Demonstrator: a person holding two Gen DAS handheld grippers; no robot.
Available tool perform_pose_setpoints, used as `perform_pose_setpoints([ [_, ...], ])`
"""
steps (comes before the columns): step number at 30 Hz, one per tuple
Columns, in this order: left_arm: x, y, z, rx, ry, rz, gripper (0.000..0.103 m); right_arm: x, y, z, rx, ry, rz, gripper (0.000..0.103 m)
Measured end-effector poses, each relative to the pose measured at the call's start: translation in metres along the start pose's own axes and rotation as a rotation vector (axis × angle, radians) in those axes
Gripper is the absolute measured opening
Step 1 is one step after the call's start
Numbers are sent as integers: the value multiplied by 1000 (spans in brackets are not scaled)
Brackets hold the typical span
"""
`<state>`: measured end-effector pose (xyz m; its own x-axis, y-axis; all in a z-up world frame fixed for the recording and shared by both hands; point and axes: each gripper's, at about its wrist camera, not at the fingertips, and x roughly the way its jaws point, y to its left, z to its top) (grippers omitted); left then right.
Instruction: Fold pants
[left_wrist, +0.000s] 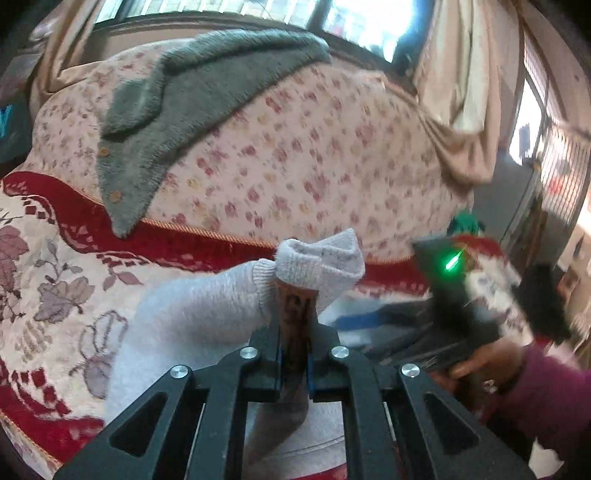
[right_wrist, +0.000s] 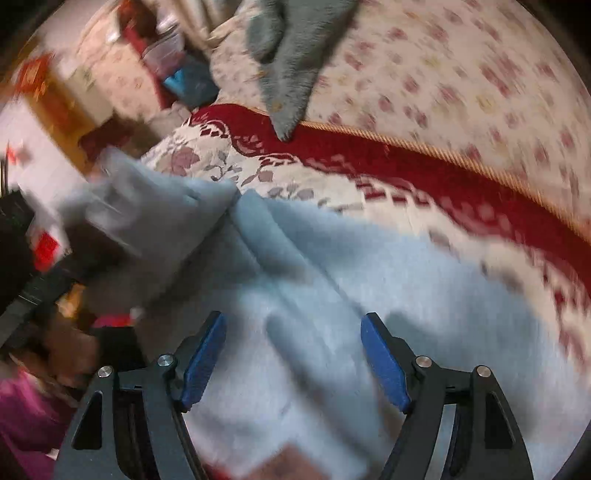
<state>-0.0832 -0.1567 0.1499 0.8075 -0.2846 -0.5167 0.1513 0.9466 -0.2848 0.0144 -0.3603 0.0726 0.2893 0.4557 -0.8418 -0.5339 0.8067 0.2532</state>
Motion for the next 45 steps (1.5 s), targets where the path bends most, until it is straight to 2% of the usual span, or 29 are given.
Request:
perform_pose_setpoints([
  [1,-7,4,5,-11,-15,-1,8,10,5,5,-33,15,7,81],
  [4,-24,13,13,-38,-45,-1,8,36,23,18,-149,71,-80,81],
  [5,-27,16,15,-42,-53,9,8,40,27,21,-177,67,-84,81],
  [7,-33,20,18,-54,-67,16,8,49,34,31,-197,55,-54,81],
  [9,-36,24,20,-71,-74,18,8,66,39,37,-214,89,-25,78],
  [10,-37,26,20,-78,-77,20,8,77,43,37,-242,110,-46,59],
  [11,-38,27,21,-79,-79,24,8,85,46,37,-263,124,-87,28],
  [12,-40,28,21,-80,-83,29,8,87,48,38,-264,126,-109,21],
  [13,-42,29,21,-81,-86,27,8,85,49,42,-258,123,-95,15],
  [17,-50,31,28,-91,-110,26,8,69,54,62,-250,45,-50,11],
  [20,-54,30,32,-110,-131,17,8,83,65,76,-259,29,-52,11],
  [23,-45,25,28,-122,-110,22,8,109,71,76,-255,62,-61,11],
  [24,-42,22,25,-120,-102,23,8,115,69,72,-241,75,-52,12],
  [27,-32,10,17,-100,-85,18,9,100,48,72,-128,32,41,17],
  [28,-29,5,15,-86,-78,21,9,88,37,74,-76,15,70,22],
  [29,-25,-2,11,-59,-76,42,9,73,26,73,-40,-1,73,40],
  [30,-21,-11,7,-26,-73,62,9,60,17,72,-22,-16,57,51],
  [31,-16,-18,3,-4,-60,68,9,44,8,69,-6,-40,30,68],
  [33,-1,-33,-7,28,-25,73,9,16,-10,61,22,-84,14,69],
  [36,24,-52,-27,81,21,97,9,-18,-39,41,117,-103,-35,69],
  [39,57,-67,-49,89,74,79,9,-46,-62,18,209,-136,-71,69],
  [41,77,-68,-60,57,119,56,9,-66,-68,6,239,-171,-68,70],
  [42,91,-65,-69,11,153,42,10,-74,-68,2,248,-190,-42,70],
  [44,105,-61,-79,-41,174,18,17,-81,-62,0,253,-197,15,71],
  [45,111,-58,-85,-66,180,5,24,-79,-55,1,236,-186,22,71],
])
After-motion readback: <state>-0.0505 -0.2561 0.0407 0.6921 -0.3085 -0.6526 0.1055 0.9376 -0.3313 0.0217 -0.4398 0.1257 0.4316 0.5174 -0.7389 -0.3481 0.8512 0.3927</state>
